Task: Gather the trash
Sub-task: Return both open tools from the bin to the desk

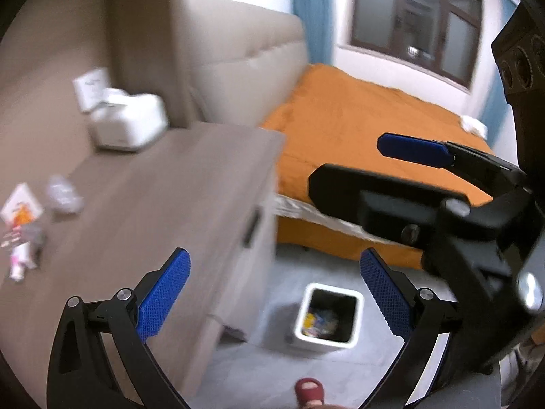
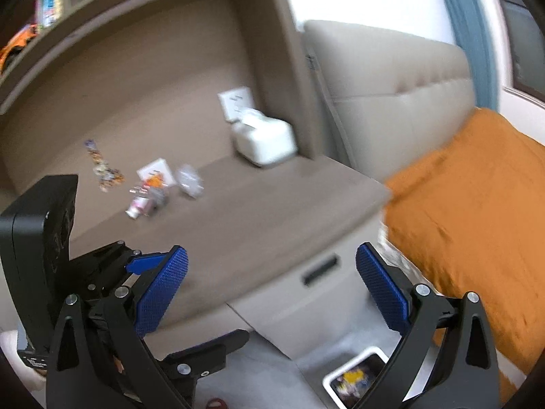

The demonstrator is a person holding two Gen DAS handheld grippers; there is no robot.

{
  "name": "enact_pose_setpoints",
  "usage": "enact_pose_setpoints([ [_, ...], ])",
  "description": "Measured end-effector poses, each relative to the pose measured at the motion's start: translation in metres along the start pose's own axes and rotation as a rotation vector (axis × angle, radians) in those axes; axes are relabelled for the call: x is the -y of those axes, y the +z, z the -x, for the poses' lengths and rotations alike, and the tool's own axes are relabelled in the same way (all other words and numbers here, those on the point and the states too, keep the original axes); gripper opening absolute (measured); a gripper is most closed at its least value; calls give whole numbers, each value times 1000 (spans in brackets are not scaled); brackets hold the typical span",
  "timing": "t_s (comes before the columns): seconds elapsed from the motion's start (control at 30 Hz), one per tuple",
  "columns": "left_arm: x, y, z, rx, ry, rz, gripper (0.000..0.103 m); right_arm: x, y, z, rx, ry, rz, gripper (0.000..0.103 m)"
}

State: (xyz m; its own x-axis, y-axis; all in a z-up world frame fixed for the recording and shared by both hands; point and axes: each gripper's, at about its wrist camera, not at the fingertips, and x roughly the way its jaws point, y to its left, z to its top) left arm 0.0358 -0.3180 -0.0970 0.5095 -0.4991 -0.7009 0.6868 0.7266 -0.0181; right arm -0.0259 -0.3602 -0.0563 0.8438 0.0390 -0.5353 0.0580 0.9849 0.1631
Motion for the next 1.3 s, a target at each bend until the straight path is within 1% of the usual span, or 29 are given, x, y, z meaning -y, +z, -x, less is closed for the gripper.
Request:
enact_pose_setpoints([
  [0.1, -28, -5, 22, 22, 67, 73, 98, -27, 12, -9, 19, 63, 48, 98],
  [0.2, -57, -14, 39, 36, 133, 147, 98, -56, 23, -25, 10, 117, 98, 98],
  [0.3, -86, -22, 55, 56, 185, 200, 98, -85, 31, -36, 7, 144, 146, 98],
  [0.4, -111, -30, 68, 79, 221, 230, 98, -108, 35, -45, 10, 162, 171, 98],
  [0.67, -177, -41, 79, 123, 252, 281, 98, -158, 51, -80, -4, 127, 233, 98],
  [0.83, -219, -47, 77, 126, 288, 302, 98, -171, 60, -112, -25, 129, 246, 98],
  [0.97, -256, -53, 72, 120, 289, 336, 98, -186, 65, -140, -44, 132, 258, 98],
  [1.03, -268, -55, 71, 117, 289, 342, 98, -192, 66, -154, -54, 134, 256, 98],
  [1.3, -324, -52, 50, 100, 309, 368, 98, -202, 75, -206, -95, 114, 244, 98],
])
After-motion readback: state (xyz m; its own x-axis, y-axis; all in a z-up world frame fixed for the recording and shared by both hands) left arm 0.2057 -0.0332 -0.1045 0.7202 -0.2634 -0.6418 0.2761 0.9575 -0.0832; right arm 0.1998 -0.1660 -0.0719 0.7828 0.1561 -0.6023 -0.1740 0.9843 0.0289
